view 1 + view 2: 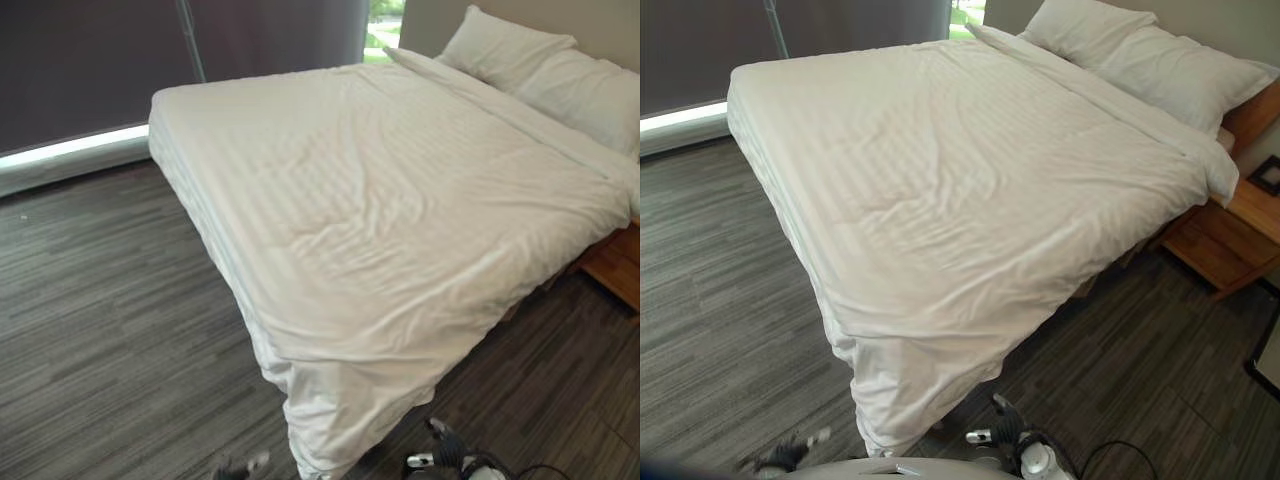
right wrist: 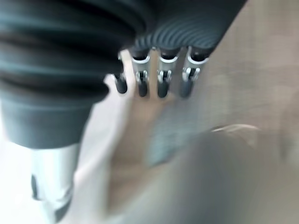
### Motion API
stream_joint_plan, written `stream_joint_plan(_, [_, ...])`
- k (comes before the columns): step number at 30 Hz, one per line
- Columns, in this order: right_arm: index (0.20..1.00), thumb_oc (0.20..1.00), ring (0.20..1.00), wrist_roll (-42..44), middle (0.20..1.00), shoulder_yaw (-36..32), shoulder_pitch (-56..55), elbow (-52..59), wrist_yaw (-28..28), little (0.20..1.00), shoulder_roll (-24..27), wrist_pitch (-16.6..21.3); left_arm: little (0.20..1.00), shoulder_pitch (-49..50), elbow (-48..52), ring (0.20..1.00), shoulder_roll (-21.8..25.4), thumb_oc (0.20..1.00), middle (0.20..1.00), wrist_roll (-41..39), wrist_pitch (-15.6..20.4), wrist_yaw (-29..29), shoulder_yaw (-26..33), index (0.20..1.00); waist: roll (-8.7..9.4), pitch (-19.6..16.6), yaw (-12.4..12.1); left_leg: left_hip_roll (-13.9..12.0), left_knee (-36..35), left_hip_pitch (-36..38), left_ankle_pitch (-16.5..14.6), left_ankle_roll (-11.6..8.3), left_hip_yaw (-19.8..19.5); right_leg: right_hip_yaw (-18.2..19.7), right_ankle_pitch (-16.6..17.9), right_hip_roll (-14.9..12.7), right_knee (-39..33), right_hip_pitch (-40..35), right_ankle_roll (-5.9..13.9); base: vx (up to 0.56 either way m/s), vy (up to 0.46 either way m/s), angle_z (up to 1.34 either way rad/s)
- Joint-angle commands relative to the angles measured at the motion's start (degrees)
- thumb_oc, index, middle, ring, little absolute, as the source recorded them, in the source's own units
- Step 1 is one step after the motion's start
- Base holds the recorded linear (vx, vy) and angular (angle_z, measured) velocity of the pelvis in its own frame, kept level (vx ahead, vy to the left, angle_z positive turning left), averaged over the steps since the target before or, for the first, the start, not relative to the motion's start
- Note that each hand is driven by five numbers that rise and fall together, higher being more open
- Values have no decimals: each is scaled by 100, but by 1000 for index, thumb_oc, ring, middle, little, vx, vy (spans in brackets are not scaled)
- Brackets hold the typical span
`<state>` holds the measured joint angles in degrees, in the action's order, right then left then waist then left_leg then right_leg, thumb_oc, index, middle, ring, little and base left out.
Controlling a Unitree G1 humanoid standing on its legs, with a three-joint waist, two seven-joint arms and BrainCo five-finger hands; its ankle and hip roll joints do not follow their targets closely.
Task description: Making the bed.
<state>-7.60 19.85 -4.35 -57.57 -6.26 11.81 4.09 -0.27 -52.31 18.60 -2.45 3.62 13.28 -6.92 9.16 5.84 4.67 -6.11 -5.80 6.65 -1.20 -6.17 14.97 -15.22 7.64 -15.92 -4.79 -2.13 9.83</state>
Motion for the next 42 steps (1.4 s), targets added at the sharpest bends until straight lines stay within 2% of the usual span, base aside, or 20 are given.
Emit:
stream_joint_plan(1, [1000,1000,1000,435,1000,-169,449,154,-214,1000,497,-75,1000,-205,751,1000,67,1000,1000,-403,355,-107,-193,1000,-629,497,30,-163,80,295,-458,276,228,278,-595,233,795,556,123,-102,64,-19])
stream_joint_plan(4, [1000,1000,1000,448,1000,-475,279,297,-169,1000,705,-137,1000,-211,1732,1000,281,1000,1000,-507,377,-273,-135,1000,-646,544,51,-184,80,359,-474,368,431,23,-930,379,1471,695,53,-86,65,-30])
stream_joint_plan(6, [1000,1000,1000,303,1000,-823,52,549,-143,1000,1176,-179,1000,-269,1458,1000,613,1000,1000,-1115,494,-428,485,1000,-589,391,92,-84,80,451,-507,375,621,-84,-1038,561,1269,545,-1,62,-8,-55])
stream_joint_plan(11, [1000,1000,1000,-104,1000,-1424,-72,2095,-316,1000,2029,-124,1000,-135,2413,1000,439,1000,1000,-1863,763,-407,910,1000,-641,238,189,-103,116,635,-506,368,827,7,-1006,711,806,258,-148,123,-74,-61])
stream_joint_plan(12, [1000,1000,1000,-177,1000,-1735,-95,2985,-448,1000,2323,24,1000,-139,2753,1000,278,1000,1000,-2583,1011,-462,1071,1000,-693,171,257,-144,180,694,-499,324,866,19,-1012,769,537,83,-189,131,-101,-18])
stream_joint_plan(13, [708,708,708,-234,708,-1826,-55,3264,-504,708,2411,68,1000,-132,2861,1000,186,1000,1000,-2979,1055,-586,1106,1000,-733,158,285,-178,303,701,-529,290,883,30,-1036,813,435,-4,-212,245,-131,-5])
stream_joint_plan(14, [200,200,200,-323,200,-1903,92,3673,-643,200,2531,163,1000,-147,2967,1000,69,1000,1000,-3540,1049,-749,1093,1000,-796,146,320,-242,605,673,-665,200,825,138,-1177,877,307,-155,-219,175,-101,-1])
stream_joint_plan(15, [200,200,200,-351,200,-1925,184,3896,-698,200,2553,210,1000,-144,3072,1000,9,1000,1000,-3795,1075,-882,1030,1000,-809,182,317,-330,1005,516,-652,119,814,165,-1233,912,214,-265,-283,160,-143,-6])
stream_joint_plan(16, [200,200,200,-341,200,-1940,335,4144,-796,200,2570,282,200,-182,3184,200,-61,200,200,-4104,1087,-967,937,200,-817,236,309,-463,1583,273,-532,-3,772,198,-1273,966,87,-385,-370,42,-125,-9])
stream_joint_plan(17, [200,200,200,-342,200,-1948,335,4154,-794,200,2571,275,200,-190,3180,200,-58,200,200,-4118,1088,-975,937,200,-832,242,316,-507,1673,226,-567,-25,751,187,-1268,994,69,-391,-387,-55,-229,-15])
stream_joint_plan(18, [200,200,200,58,200,-1817,839,4466,-963,200,2387,440,200,-444,3394,200,-174,200,200,-4610,1122,-1087,625,200,-789,461,205,-774,2699,-361,125,-246,592,206,-1283,1054,-3,-454,-612,-83,-196,-17])
stream_joint_plan(20, [200,200,200,720,200,-1556,1289,4516,-982,200,2022,647,200,-643,3493,200,-328,200,200,-4933,1147,-1185,360,200,-757,571,134,-799,2958,-748,97,-229,382,206,-1377,1047,-21,-489,-653,-20,-128,-7])
stream_joint_plan(22, [200,200,200,1122,200,-1420,1521,4502,-974,200,1799,752,200,-730,3556,200,-438,200,200,-5128,1158,-1222,236,200,-741,593,102,-710,2762,-866,-117,-139,332,216,-1394,993,-21,-478,-609,60,37,-29])
stream_joint_plan(23, [200,200,200,1991,200,-1155,1849,4477,-846,200,1369,989,200,-855,3707,200,-678,200,200,-5493,1186,-1235,-46,200,-767,605,18,-497,2145,-880,-323,-11,164,309,-1369,965,-21,-408,-535,79,140,-52])
stream_joint_plan(26, [200,200,200,3751,200,-658,2311,4219,-423,200,626,1348,200,-1204,3810,200,-1060,200,200,-6058,1261,-1286,-394,200,-946,705,-211,-380,465,-772,109,19,-309,539,-1377,1096,-21,-298,-442,61,122,-57])
stream_joint_plan(27, [200,200,200,3751,200,-658,2311,4218,-423,200,626,1348,200,-1204,3810,200,-1060,200,200,-6058,1261,-1286,-394,200,-946,703,-211,-380,461,-772,111,19,-308,540,-1376,1096,-21,-296,-442,56,60,-33])
stream_joint_plan(28, [200,200,200,4461,200,-500,2472,4141,-219,200,244,1466,200,-1496,3768,200,-1283,200,200,-6442,1325,-1296,-621,200,-1028,722,-219,-432,81,-633,295,-19,-272,502,-1410,1171,-21,-264,-436,25,31,-8])
stream_joint_plan(34, [200,200,200,6019,200,-17,3346,3720,142,200,-448,1843,200,-2371,3739,200,-1614,200,200,-6943,1683,-1184,-1029,200,-1109,904,-242,-365,80,-1007,363,-79,-206,431,-1119,1037,-21,420,-333,-101,73,1])
stream_joint_plan(36, [200,200,200,6644,200,-41,4399,3412,263,200,-588,2081,200,-3294,3707,200,-1638,200,200,-7115,2007,-1129,-1000,200,-1129,1163,-333,-304,80,-1467,437,-120,-211,425,-896,918,-21,969,-217,-186,111,18])
stream_joint_plan(42, [200,200,200,7049,200,-53,5500,3040,358,200,-759,2337,200,-4440,3402,200,-1714,200,200,-7372,2295,-1285,-913,200,-1075,1375,-461,-235,80,-2224,603,-173,-278,472,-702,779,-16,1669,-127,-23,41,15])
